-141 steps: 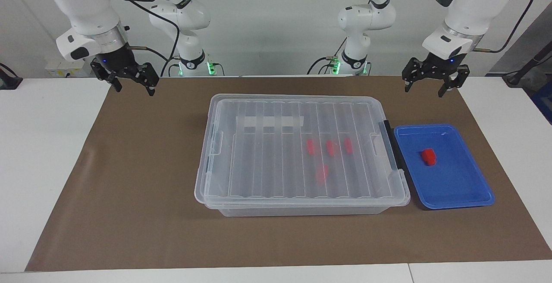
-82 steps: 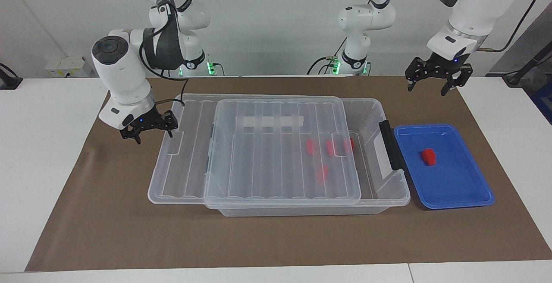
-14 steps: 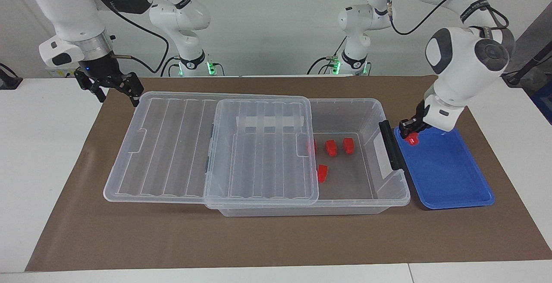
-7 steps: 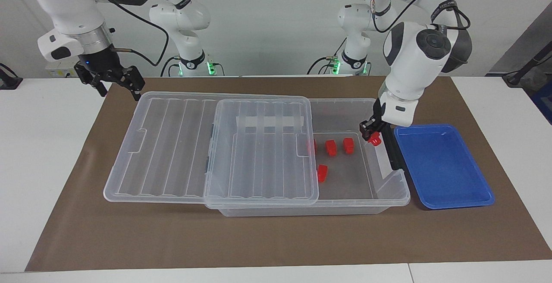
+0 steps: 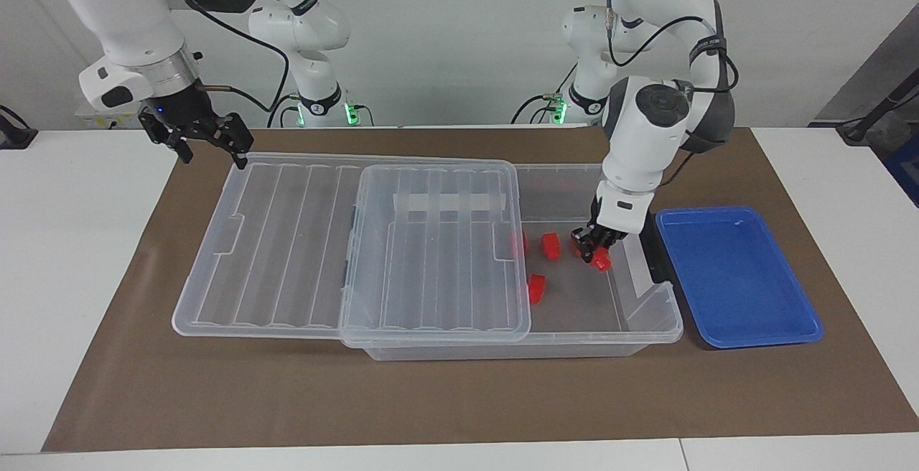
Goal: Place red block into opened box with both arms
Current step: 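Carry the red block with the left gripper over the open box, then lower the red block beside the other blocks and open the left gripper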
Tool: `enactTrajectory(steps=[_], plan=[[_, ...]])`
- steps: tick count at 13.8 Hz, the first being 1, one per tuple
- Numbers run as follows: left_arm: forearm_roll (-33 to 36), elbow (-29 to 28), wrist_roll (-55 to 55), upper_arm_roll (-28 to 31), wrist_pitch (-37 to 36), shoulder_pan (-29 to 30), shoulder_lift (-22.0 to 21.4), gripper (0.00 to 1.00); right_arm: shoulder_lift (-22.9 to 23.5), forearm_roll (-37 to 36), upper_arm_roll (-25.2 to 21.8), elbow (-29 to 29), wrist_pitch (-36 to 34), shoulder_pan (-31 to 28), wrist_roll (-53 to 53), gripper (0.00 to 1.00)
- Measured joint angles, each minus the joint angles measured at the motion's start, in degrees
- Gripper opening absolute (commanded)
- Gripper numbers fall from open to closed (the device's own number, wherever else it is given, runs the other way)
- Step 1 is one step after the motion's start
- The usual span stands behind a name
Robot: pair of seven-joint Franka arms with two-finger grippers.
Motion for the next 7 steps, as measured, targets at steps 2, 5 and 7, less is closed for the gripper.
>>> enactTrajectory(steps=[2, 5, 7], plan=[[2.4, -3.5, 1.1, 0.0, 3.5, -0.6, 1.0, 0.05, 0.0, -0.1, 0.8, 0.0, 0.0, 0.0, 0.0, 1.0], [2.9, -5.6, 4.5, 0.0, 8.9, -0.7, 3.6, 0.05, 0.0, -1.4, 1.1, 0.0, 0.0, 0.0, 0.0, 1.0], [2.9, -5.7, 5.0, 0.0, 11.1, -0.8, 5.3, 0.05, 0.0, -1.4, 1.1, 0.1, 0.0, 0.0, 0.0, 1.0]])
